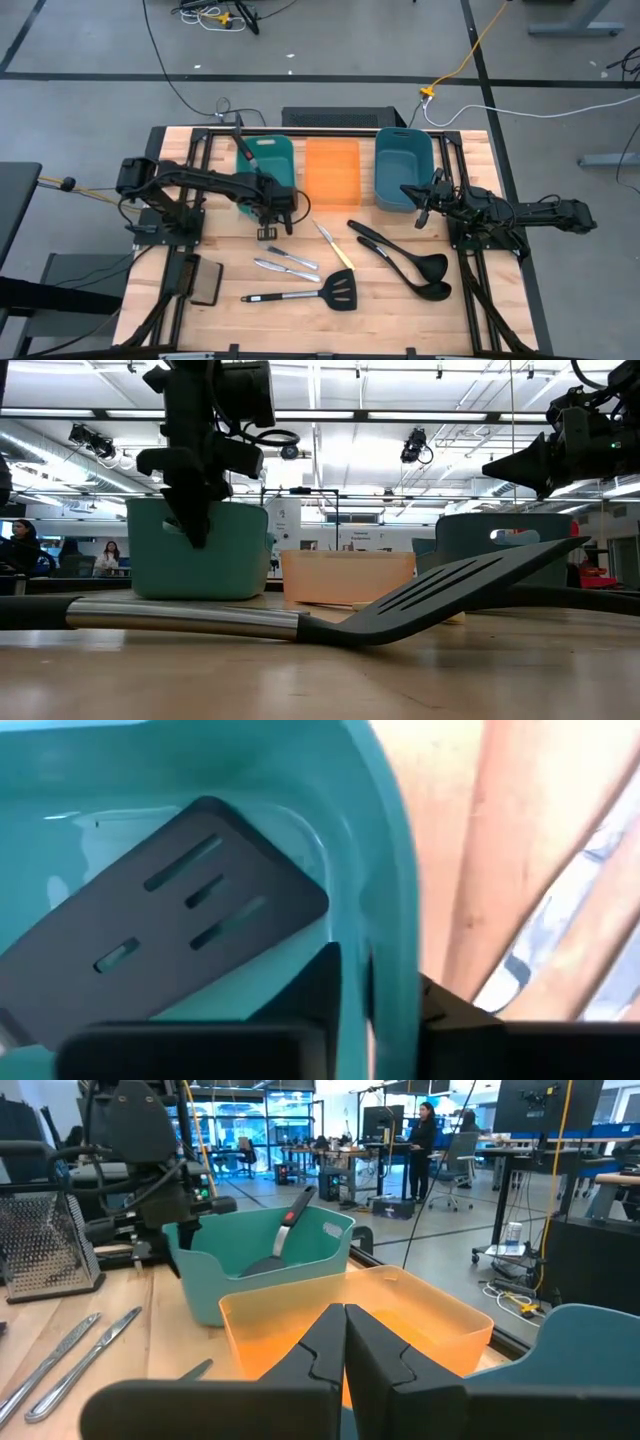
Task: Pick & Place Kitchen Items
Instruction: Adjust the green bin
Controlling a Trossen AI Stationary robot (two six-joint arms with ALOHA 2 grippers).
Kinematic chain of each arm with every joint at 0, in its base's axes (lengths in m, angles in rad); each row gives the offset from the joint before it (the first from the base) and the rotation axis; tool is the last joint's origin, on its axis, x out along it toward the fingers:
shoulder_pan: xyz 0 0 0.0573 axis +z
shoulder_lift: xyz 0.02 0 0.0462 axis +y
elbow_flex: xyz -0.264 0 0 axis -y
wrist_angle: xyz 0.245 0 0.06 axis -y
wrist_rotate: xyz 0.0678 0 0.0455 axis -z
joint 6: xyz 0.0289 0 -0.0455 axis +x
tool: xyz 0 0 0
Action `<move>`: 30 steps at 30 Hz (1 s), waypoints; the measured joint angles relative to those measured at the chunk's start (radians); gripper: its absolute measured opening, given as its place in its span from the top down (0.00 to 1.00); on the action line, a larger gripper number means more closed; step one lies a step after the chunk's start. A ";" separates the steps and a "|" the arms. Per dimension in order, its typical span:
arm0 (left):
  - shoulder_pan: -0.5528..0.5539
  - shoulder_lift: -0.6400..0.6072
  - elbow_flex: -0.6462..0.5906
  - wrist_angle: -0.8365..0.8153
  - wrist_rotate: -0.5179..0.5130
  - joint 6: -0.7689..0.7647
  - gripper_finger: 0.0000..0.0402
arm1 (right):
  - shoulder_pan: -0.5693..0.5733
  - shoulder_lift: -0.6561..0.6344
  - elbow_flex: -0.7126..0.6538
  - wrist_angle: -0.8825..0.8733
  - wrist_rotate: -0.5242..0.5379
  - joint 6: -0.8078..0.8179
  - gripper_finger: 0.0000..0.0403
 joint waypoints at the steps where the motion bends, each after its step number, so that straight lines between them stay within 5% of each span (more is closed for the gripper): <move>1: 0.008 0.000 0.000 -0.001 0.000 0.008 0.93 | 0.000 0.000 0.000 0.000 0.000 0.000 0.97; 20: 0.044 -0.001 0.000 -0.085 0.010 0.066 0.94 | 0.000 0.000 0.000 0.000 0.000 -0.002 0.97; 30: 0.040 -0.001 0.079 -0.156 0.008 0.064 0.71 | 0.000 0.000 0.000 0.000 -0.002 0.000 0.97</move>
